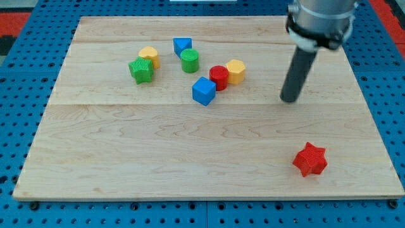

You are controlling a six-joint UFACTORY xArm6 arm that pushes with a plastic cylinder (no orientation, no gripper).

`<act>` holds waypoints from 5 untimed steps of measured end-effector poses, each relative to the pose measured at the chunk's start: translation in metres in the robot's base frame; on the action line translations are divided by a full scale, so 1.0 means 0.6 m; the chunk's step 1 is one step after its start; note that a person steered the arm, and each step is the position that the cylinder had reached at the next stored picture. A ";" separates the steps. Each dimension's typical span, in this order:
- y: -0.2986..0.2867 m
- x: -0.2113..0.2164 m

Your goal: Place the blue cube left to the red star

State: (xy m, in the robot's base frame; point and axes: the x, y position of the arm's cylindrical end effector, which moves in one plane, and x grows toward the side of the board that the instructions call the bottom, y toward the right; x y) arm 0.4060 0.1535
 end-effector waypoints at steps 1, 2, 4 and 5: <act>-0.105 -0.023; -0.225 -0.030; -0.320 0.045; -0.297 0.043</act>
State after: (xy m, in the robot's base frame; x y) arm 0.4320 -0.0249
